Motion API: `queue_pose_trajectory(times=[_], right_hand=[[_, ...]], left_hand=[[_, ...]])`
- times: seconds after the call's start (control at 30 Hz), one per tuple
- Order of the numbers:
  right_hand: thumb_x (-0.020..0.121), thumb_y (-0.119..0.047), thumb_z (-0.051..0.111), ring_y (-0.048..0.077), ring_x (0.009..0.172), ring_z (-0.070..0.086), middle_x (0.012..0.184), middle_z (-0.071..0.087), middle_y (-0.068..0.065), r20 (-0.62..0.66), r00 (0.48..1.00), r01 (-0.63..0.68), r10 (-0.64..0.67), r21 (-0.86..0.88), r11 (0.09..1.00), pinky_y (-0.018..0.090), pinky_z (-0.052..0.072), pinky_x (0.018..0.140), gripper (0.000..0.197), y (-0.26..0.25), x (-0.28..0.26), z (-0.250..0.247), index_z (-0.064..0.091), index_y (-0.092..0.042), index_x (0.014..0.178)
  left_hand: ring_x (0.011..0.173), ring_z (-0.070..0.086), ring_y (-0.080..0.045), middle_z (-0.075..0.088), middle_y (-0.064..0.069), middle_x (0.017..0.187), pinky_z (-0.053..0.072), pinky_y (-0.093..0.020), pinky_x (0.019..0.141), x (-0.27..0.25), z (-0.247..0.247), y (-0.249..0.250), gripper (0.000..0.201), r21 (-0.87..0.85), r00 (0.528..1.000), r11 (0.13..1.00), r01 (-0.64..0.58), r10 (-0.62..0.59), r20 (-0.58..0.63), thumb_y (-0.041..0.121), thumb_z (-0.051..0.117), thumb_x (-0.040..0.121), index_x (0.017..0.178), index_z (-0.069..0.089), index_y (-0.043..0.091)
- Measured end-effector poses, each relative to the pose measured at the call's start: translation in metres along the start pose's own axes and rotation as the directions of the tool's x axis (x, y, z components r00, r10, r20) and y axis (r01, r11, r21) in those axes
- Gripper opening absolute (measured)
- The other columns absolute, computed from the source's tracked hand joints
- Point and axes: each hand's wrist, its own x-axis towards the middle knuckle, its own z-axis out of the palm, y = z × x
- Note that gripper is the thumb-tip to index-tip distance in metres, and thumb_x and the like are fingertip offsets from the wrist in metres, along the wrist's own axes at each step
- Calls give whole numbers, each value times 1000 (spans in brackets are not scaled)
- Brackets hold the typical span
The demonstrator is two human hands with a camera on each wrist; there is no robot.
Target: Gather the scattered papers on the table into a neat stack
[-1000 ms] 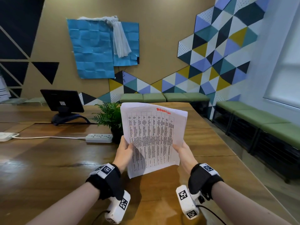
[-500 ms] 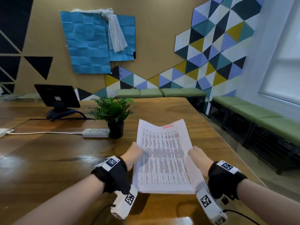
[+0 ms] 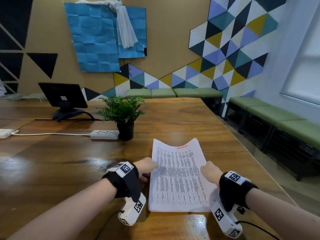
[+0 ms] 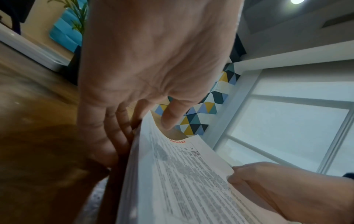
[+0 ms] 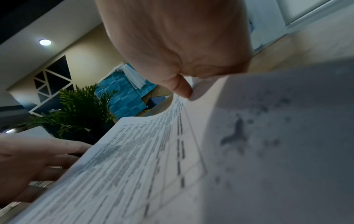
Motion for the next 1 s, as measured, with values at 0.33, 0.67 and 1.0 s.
queue_pose_trajectory(times=[0.33,0.67,1.0], right_hand=[[92,-16,43,24,71,50,80,55,10,42,999,-12,16,-98,995,31,45,64,24,-1,-9,-36,58,1,100],[96,-11,34,21,91,50,100,58,10,143,986,-95,81,93,991,38,53,73,27,-1,-5,-31,56,-2,108],[93,-22,42,22,75,49,88,54,9,127,992,36,-23,-103,994,25,40,51,39,-3,3,-29,52,2,121]], left_hand=[[141,33,-30,31,-11,155,39,-42,106,5,-9,9,51,-43,994,999,11,-15,-108,20,42,99,145,30,2],[130,47,-30,47,-9,145,54,-39,80,13,-3,17,46,11,999,1000,21,-20,-51,24,50,93,137,46,7],[142,33,-30,28,-7,158,37,-39,108,24,-6,17,74,35,995,997,-66,69,-75,37,50,90,151,20,9]])
